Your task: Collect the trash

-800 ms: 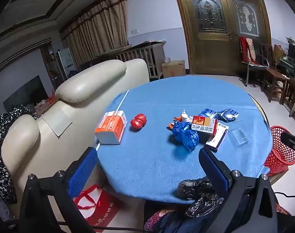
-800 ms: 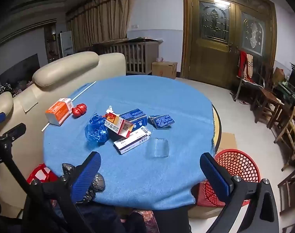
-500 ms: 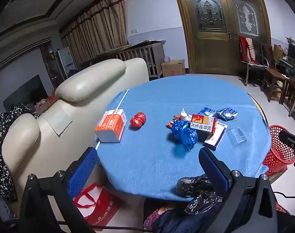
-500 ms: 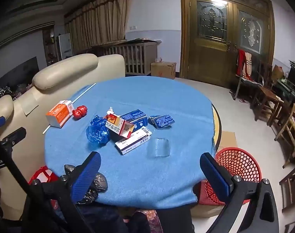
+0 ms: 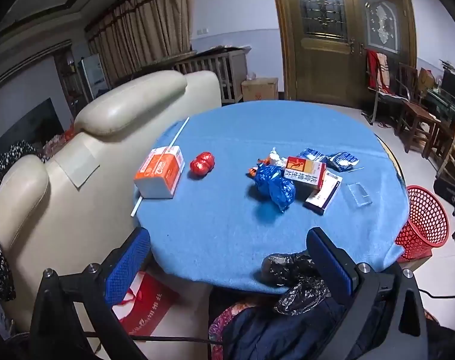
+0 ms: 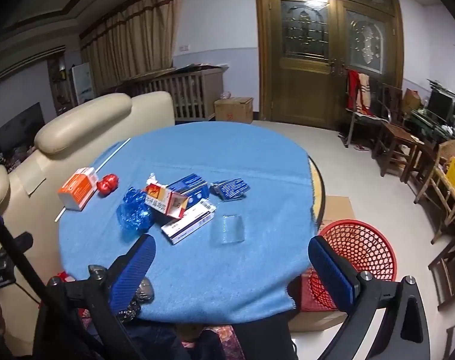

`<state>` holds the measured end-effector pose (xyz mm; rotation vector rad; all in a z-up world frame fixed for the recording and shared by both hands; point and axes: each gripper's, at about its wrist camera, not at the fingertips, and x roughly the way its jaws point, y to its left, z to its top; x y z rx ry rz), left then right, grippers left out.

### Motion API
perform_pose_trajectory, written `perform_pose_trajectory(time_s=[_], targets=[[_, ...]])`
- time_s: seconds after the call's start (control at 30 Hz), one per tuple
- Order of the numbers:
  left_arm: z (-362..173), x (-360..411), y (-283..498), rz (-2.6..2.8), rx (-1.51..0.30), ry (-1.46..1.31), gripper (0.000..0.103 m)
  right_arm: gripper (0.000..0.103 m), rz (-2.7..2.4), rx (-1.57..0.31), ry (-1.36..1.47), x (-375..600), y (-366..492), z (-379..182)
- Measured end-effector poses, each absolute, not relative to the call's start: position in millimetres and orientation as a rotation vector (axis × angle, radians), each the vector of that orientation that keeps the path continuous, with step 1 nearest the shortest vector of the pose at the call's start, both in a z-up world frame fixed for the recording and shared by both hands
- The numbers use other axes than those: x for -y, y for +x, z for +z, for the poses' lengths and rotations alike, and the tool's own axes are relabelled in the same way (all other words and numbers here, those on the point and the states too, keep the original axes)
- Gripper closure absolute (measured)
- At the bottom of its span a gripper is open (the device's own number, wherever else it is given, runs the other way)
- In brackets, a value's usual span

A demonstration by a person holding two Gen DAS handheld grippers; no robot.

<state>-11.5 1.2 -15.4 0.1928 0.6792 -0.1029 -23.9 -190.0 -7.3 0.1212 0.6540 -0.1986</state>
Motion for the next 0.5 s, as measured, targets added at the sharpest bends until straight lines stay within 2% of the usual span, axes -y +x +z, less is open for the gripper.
perform_pose_trajectory(time_s=[0.5], targets=[[-14.3,4.4,-15.0,-0.122,-0.686,0.195,0.000,0.000,-0.183,-0.686,0.127,190.3,-28.8,-15.2]])
